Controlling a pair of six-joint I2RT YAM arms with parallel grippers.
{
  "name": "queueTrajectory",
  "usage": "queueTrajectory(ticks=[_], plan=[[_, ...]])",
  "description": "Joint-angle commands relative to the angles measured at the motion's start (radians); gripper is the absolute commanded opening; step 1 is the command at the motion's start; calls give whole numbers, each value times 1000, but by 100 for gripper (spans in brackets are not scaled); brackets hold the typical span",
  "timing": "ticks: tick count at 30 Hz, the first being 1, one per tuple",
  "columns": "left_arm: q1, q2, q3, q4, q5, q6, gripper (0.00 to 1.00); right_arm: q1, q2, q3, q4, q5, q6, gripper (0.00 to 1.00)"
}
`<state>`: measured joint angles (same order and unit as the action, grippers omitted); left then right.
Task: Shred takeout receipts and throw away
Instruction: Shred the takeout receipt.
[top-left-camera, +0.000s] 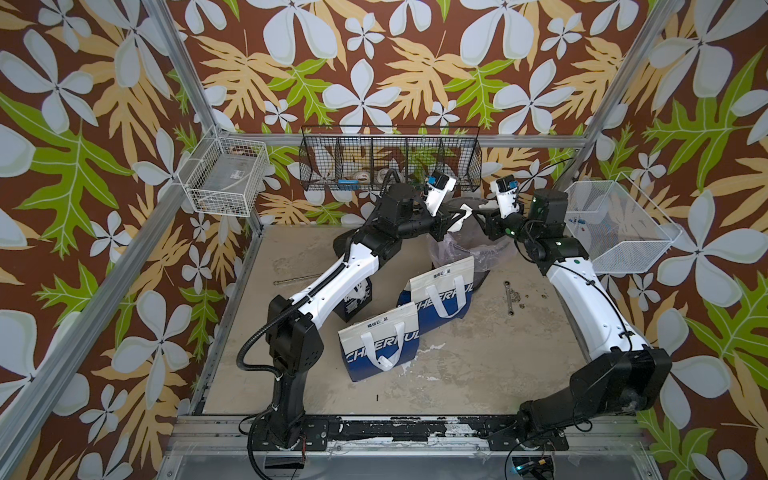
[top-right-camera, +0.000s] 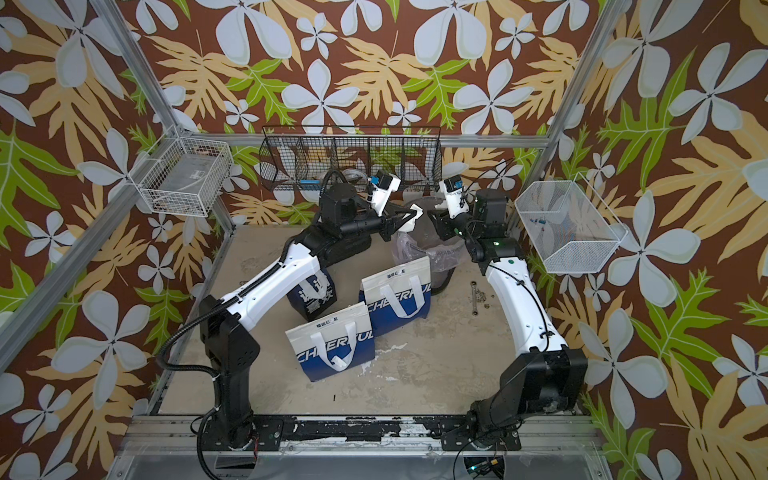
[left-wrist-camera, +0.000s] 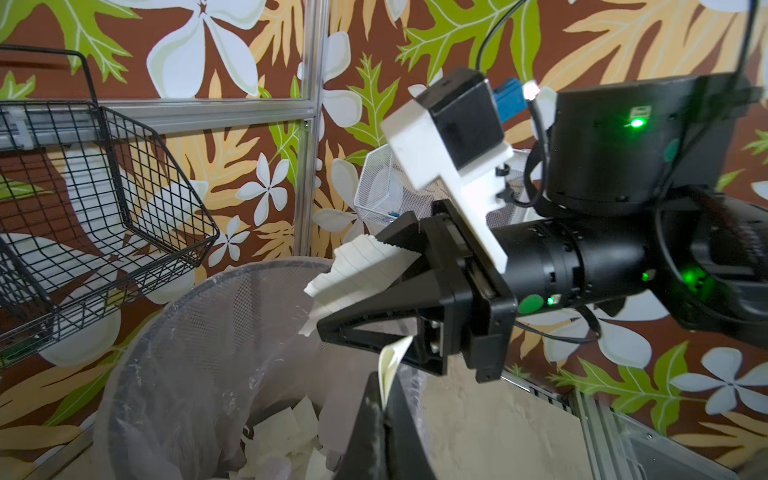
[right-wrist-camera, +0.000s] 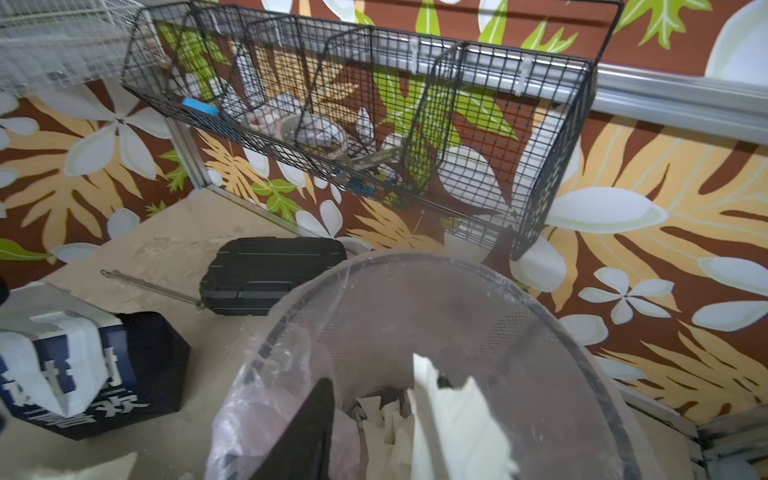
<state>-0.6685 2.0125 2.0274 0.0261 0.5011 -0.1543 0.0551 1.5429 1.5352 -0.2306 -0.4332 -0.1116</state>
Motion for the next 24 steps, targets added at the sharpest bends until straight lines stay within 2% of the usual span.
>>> queueTrajectory(ticks=[1, 3, 7, 12, 18, 24], plan=[[2, 54, 51, 92, -29, -40, 0, -9, 27, 17, -29, 36, -5, 54], [1, 87, 73, 105, -38, -41, 0, -11, 30, 10, -16, -17, -11, 57], [13, 142, 128, 112, -23, -92, 0, -41, -18, -58, 45, -315, -60, 58], [24, 152, 123, 161, 80, -144, 0, -60, -45, -87, 34, -554, -131, 57], [23, 153, 135, 208, 244, -222, 0, -60, 12, -35, 1, -653, -159, 57], [23, 158, 155, 188, 268, -219, 0, -48, 47, 1, 13, -736, -141, 53]])
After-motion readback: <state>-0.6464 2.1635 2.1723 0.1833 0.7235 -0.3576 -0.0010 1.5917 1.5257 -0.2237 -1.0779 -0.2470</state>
